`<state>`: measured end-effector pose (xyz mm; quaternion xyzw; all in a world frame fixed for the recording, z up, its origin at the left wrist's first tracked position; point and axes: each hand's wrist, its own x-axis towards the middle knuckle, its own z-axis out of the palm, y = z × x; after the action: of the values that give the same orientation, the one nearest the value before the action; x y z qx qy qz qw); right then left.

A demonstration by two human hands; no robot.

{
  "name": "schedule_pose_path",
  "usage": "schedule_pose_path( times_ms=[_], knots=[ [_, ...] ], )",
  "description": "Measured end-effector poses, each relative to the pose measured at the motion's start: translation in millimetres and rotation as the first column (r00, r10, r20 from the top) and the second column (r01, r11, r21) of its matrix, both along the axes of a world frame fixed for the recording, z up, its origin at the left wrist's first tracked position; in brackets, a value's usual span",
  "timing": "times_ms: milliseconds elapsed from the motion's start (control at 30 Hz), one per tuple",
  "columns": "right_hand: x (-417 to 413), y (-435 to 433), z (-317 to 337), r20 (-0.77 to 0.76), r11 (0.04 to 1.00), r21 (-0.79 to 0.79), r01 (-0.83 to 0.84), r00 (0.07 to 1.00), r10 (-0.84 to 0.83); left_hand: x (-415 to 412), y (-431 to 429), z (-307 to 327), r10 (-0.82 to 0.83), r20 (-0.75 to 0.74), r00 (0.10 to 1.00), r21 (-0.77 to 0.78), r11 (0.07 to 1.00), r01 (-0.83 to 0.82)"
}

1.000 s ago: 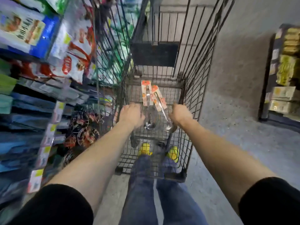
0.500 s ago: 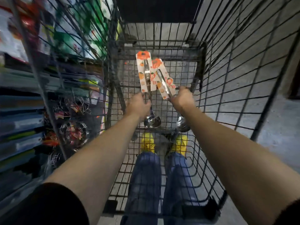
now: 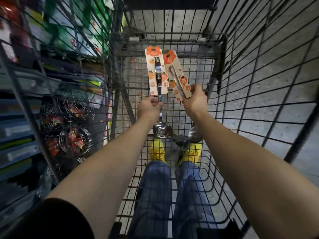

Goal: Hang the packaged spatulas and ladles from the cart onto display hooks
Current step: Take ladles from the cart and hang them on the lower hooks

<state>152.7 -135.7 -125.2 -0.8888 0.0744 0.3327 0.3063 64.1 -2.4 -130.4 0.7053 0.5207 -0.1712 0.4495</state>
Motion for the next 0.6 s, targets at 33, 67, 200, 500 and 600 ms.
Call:
schedule_pose_path(
  times_ms=[33,67,200,500,600],
  knots=[
    [1.0,-1.6,2.9,-0.054,1.000,0.001,-0.027,0.998,0.027,-2.2,2.9,6.4,0.016,0.019,1.000,-0.010,1.000,-0.016],
    [1.2,-4.2,4.6,-0.104,0.999,0.018,-0.033,0.994,0.034,-5.6,5.6,12.0,0.012,0.046,0.999,-0.023,1.000,-0.011],
    [1.8,-12.9,20.3,-0.257,0.977,0.146,0.152,0.960,-0.111,-20.7,13.6,37.5,-0.030,0.138,0.990,-0.115,0.992,0.046],
    [11.1,0.7,129.7,-0.364,0.870,0.404,0.283,0.922,-0.131,-30.6,24.7,141.2,-0.062,0.248,0.967,-0.125,0.988,0.095],
    [12.3,6.9,180.5,-0.341,0.853,0.448,0.268,0.933,-0.115,-34.6,33.5,184.7,-0.061,0.280,0.958,-0.107,0.990,0.094]
  ],
)
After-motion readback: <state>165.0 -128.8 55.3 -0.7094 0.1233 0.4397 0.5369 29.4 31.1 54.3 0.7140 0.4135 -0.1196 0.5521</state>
